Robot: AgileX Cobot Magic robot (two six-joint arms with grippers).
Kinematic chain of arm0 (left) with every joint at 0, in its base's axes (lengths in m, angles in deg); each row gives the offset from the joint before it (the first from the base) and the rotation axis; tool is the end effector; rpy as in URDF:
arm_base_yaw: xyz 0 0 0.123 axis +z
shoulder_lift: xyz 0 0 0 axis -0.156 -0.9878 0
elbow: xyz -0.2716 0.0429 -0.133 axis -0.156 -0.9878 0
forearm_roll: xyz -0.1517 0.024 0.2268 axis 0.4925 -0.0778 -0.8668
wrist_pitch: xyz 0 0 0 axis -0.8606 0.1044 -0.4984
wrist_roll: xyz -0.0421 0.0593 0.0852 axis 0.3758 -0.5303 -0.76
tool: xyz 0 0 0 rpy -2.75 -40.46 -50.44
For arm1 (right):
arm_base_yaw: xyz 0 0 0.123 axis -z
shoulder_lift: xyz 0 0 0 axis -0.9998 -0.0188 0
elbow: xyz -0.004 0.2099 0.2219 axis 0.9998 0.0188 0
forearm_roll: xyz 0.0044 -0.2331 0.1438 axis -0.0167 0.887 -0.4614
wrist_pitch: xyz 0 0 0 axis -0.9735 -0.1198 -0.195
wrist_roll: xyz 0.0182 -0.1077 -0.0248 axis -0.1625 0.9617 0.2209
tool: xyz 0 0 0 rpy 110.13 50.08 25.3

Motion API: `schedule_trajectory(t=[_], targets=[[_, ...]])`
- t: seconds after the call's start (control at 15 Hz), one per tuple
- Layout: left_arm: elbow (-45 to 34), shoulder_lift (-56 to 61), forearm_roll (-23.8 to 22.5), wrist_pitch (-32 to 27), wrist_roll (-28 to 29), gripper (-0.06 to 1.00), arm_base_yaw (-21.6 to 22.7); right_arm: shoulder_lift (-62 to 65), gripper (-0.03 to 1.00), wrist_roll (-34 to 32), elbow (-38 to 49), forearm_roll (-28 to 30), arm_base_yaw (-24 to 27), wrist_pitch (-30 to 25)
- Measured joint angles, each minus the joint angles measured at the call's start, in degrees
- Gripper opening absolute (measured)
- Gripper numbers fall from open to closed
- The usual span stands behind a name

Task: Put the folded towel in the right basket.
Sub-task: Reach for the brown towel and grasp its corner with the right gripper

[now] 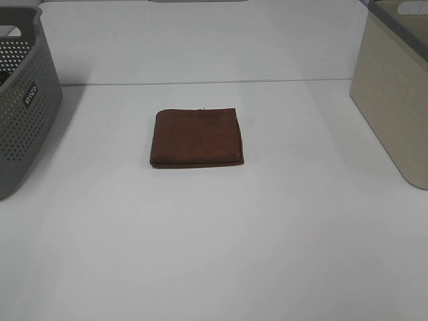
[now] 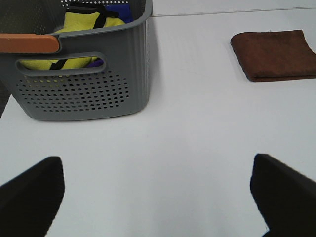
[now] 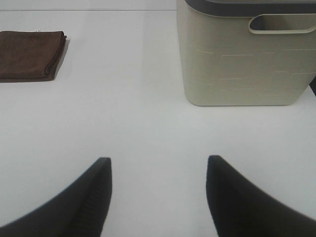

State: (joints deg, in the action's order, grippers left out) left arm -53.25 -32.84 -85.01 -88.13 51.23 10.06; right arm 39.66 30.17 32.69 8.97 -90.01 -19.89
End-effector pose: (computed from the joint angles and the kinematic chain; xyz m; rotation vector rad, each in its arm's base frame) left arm 0.0128 -0.0051 0.2790 0.0199 2.0334 -0.0323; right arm 0.0107 0.0065 0.2810 -0.0860 2.0305 0.0507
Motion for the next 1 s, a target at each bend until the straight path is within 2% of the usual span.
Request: schedule_trajectory(t=[1.0], targets=[[0.0, 0.0, 0.0, 0.0, 0.0, 0.97, 0.0, 0.0, 0.55, 0.0, 0.0, 0.0, 0.0, 0.0]])
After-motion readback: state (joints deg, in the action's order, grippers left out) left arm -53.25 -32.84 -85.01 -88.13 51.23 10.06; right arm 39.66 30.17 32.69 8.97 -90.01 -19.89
